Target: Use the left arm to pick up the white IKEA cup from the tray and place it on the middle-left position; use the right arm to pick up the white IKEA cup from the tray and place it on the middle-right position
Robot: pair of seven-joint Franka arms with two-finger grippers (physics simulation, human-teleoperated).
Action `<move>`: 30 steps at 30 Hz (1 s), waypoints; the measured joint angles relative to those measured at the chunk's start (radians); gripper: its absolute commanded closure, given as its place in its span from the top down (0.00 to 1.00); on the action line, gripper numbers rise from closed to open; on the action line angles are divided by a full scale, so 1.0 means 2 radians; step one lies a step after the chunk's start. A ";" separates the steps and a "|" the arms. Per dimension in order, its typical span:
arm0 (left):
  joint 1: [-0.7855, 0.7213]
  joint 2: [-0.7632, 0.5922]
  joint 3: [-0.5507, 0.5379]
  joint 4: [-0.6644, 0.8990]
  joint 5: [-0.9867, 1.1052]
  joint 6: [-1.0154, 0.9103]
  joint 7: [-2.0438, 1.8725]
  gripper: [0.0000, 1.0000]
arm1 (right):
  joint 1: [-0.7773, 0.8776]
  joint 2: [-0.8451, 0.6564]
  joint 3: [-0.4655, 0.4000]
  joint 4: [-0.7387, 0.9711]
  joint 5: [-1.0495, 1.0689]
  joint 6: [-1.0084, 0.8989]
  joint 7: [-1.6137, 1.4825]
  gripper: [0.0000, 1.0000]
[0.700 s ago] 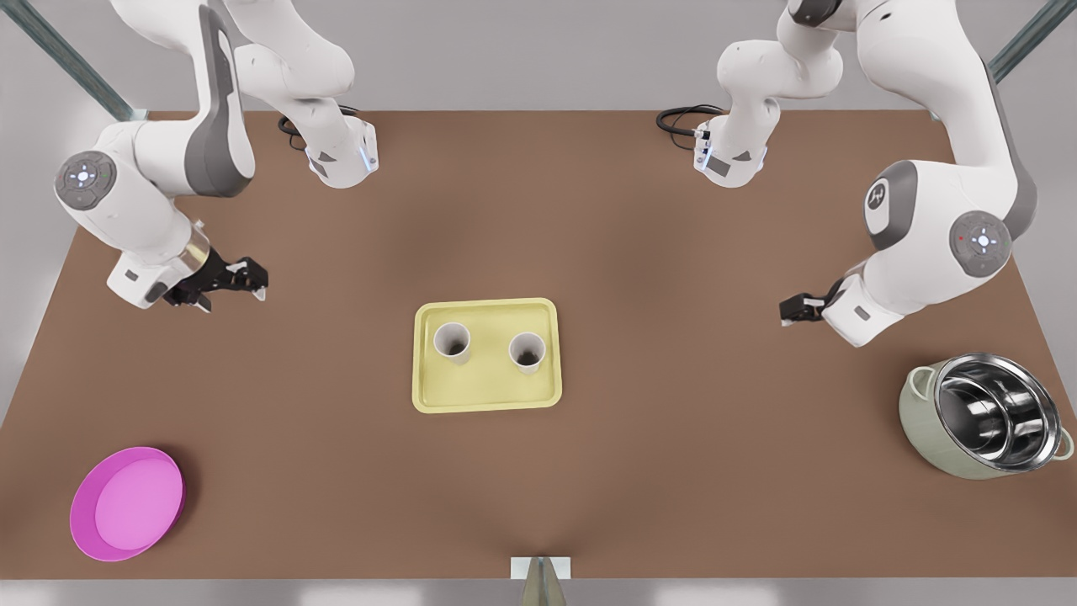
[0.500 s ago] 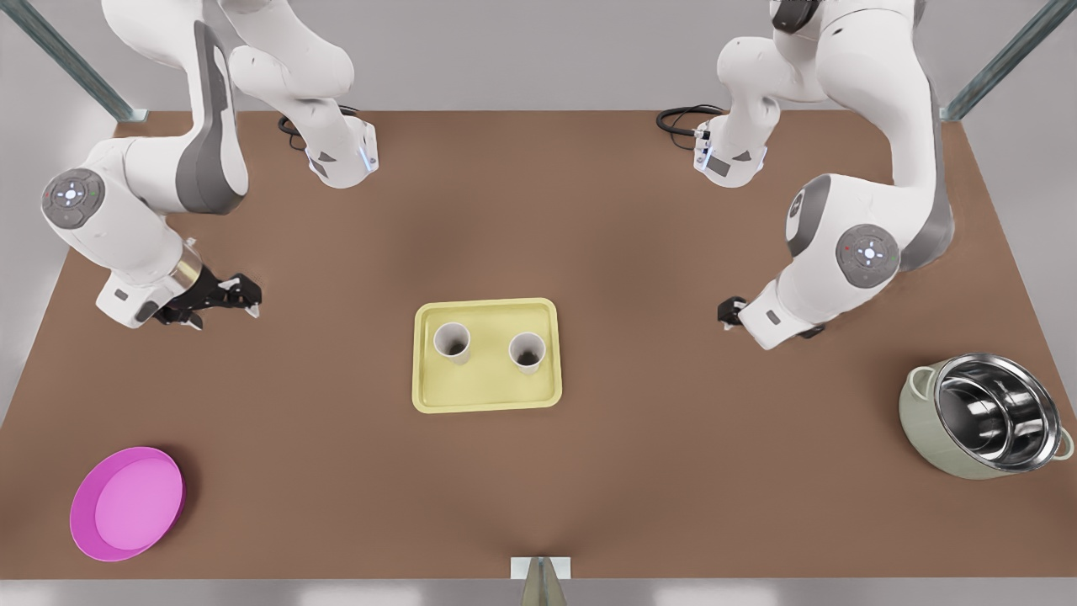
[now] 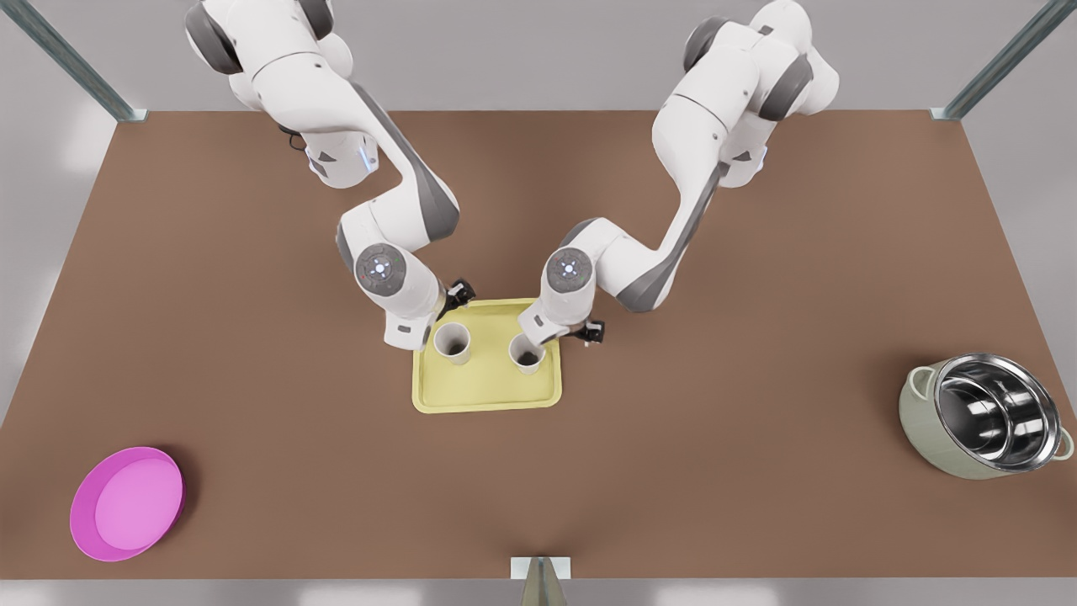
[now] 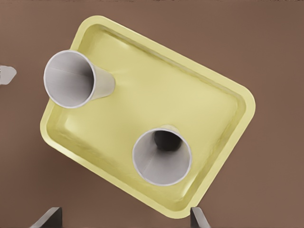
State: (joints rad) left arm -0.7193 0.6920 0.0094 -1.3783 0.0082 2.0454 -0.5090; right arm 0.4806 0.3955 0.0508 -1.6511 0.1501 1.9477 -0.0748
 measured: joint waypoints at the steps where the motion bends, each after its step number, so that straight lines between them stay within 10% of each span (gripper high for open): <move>1: -0.002 0.006 0.000 0.000 0.002 0.013 -0.013 1.00 | 0.001 0.004 0.000 -0.005 -0.009 0.013 0.003 1.00; 15: -0.016 0.073 0.001 -0.001 0.009 0.144 -0.140 0.98 | 0.000 0.039 -0.008 -0.073 -0.077 0.101 0.031 1.00; 17: -0.016 0.074 0.001 -0.001 0.009 0.149 -0.150 0.82 | -0.001 0.046 -0.008 -0.075 -0.078 0.111 0.033 1.00; 20: -0.014 0.074 0.001 0.000 0.006 0.154 -0.165 0.31 | -0.002 0.054 -0.009 -0.076 -0.076 0.122 0.035 1.00; 23: -0.013 0.074 0.000 0.002 0.000 0.157 -0.178 0.09 | -0.002 0.055 -0.009 -0.078 -0.075 0.129 0.037 1.00; 30: 0.004 0.048 0.006 0.005 -0.003 0.150 -0.209 0.04 | -0.016 0.055 -0.008 -0.079 -0.075 0.136 0.039 1.00</move>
State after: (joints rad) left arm -0.7110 0.7887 0.0215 -1.3679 0.0021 2.3446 -0.9266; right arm 0.4492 0.5045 0.0349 -1.8088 0.0009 2.2198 0.0028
